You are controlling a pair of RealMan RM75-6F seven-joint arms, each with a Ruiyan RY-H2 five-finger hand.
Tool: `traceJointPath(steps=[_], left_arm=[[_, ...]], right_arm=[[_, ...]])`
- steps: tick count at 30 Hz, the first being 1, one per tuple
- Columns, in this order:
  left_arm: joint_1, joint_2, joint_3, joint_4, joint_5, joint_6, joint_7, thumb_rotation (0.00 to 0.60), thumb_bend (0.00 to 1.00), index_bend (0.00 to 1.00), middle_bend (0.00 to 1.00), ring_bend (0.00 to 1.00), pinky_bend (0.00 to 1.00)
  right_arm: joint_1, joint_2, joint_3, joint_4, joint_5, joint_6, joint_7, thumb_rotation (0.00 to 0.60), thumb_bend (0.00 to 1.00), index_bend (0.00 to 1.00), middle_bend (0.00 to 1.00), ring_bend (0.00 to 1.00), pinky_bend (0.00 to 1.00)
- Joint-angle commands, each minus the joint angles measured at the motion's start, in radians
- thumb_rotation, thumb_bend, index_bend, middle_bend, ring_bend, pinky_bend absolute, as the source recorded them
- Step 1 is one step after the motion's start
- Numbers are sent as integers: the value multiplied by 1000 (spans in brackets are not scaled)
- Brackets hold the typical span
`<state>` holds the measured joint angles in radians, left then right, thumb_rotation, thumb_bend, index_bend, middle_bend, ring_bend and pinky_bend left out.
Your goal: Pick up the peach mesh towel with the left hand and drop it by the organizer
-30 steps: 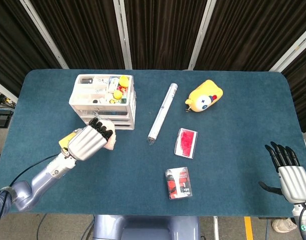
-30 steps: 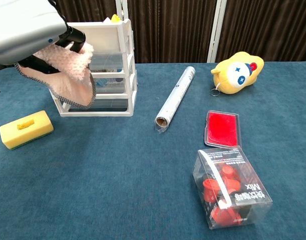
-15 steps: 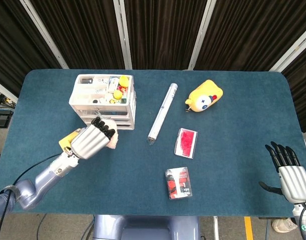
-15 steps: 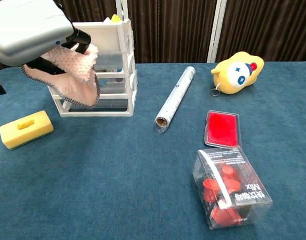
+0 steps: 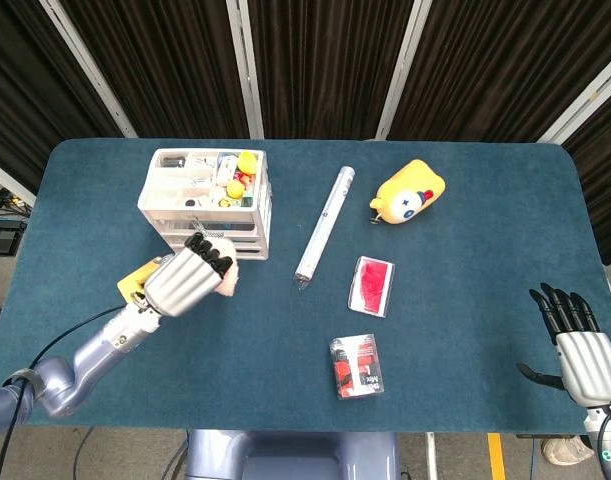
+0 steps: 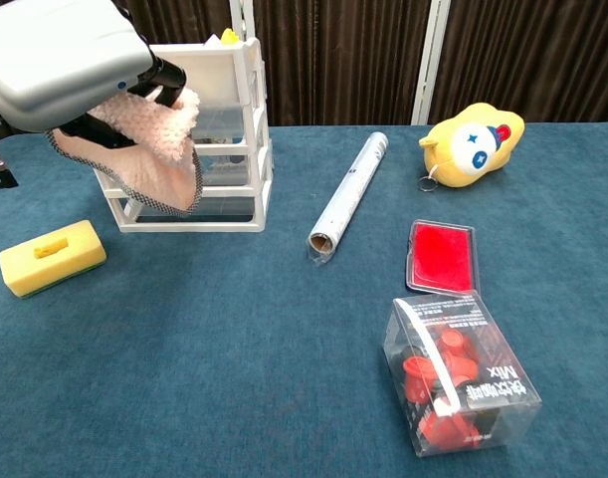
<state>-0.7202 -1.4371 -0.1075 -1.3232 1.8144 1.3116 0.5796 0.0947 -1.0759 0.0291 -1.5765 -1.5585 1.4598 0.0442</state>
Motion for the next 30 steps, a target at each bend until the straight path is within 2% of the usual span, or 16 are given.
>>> traceJointPath(steps=[1, 30], left_arm=[[0, 0, 3, 1, 3, 1, 2, 600, 639, 964, 767, 681, 588], [-4, -30, 17, 59, -15, -12, 0, 600, 633, 964, 765, 681, 588]], right_arm=[[0, 0, 0, 0, 1, -1, 1, 600, 10, 0, 0, 0, 0], [0, 0, 0, -2, 1, -1, -1, 600, 10, 0, 0, 0, 0]])
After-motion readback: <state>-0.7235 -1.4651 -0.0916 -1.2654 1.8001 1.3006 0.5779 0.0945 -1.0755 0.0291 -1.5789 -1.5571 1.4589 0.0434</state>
